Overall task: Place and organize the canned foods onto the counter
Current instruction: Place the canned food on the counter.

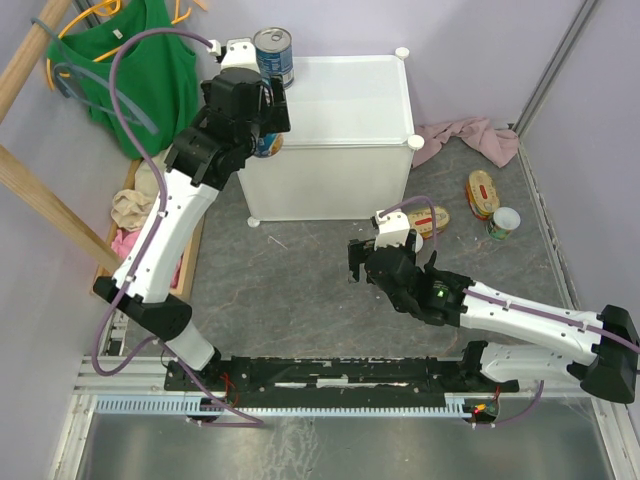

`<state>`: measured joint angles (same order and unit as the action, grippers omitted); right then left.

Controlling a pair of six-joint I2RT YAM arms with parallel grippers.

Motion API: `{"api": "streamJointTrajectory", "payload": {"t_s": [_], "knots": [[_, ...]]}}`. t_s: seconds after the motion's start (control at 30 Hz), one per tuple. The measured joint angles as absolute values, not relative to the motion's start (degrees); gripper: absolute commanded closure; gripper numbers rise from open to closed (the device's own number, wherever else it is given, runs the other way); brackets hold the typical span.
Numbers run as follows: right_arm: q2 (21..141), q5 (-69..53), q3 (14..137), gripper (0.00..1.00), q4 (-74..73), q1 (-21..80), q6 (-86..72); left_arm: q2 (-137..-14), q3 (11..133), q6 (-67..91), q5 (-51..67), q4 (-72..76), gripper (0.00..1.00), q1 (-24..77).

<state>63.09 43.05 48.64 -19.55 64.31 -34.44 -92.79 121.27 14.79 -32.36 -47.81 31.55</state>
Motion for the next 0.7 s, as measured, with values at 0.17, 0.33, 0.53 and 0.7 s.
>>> {"api": "streamJointTrajectory", "payload": {"t_s": [0.17,0.33,0.53,0.7], "knots": [[63.1,43.1,48.7,0.0,-19.6,64.3,-34.5,-93.8,121.3,14.0,-31.4,-46.2,0.97,30.6],[63.1,42.9,48.7,0.0,-19.7,64.3,-34.5,-94.7,121.3,13.4,-30.7,-44.5,0.97,29.9],[63.1,42.5,48.7,0.0,-19.8,64.3,-34.5,-97.0,122.6,13.2,-29.3,-42.8,0.97,28.9],[63.5,42.4,48.8,0.0,-19.8,64.3,-34.5,-99.2,124.8,12.9,-28.0,-41.8,0.97,28.0]]}}
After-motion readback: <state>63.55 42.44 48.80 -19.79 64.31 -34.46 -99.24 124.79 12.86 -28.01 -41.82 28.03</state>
